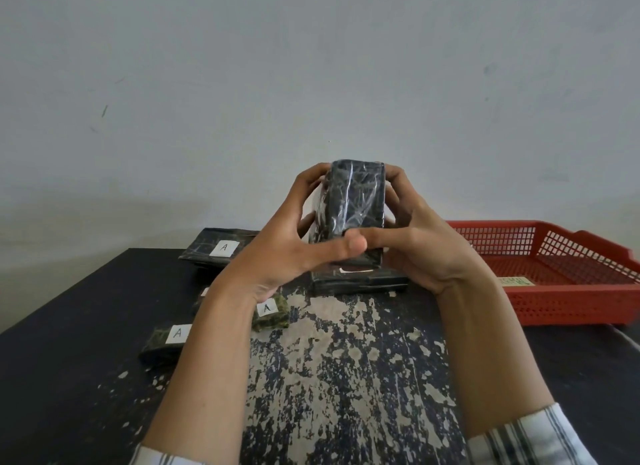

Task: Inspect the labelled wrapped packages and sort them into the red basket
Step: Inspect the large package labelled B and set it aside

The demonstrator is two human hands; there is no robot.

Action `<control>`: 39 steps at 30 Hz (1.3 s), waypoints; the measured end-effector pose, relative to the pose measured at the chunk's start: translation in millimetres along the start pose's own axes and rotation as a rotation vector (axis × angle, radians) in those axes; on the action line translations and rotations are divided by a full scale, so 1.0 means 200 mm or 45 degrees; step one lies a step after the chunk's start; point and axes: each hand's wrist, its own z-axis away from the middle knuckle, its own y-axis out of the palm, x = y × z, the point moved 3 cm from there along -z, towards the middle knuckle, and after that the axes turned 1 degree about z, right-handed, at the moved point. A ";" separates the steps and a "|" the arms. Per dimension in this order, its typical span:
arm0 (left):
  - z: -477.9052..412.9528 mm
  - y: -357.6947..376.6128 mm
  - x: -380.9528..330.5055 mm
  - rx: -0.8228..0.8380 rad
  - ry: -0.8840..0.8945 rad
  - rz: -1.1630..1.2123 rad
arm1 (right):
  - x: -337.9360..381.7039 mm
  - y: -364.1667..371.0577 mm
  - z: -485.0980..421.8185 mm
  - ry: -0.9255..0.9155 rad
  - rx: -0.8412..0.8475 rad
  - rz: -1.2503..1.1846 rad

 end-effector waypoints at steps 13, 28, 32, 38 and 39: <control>-0.01 0.01 -0.01 -0.118 -0.053 0.165 | 0.00 0.00 0.00 0.021 -0.095 -0.072; -0.03 0.02 0.01 -0.130 -0.016 0.169 | 0.03 0.02 0.01 0.003 -0.156 -0.112; -0.03 0.03 0.00 -0.170 -0.044 0.237 | 0.05 0.03 0.02 0.004 -0.174 -0.087; -0.03 -0.01 0.00 -0.285 -0.097 0.480 | 0.11 0.07 0.04 0.045 -0.123 -0.047; -0.02 -0.03 0.01 -0.303 -0.114 0.590 | 0.12 0.08 0.05 0.062 -0.140 -0.072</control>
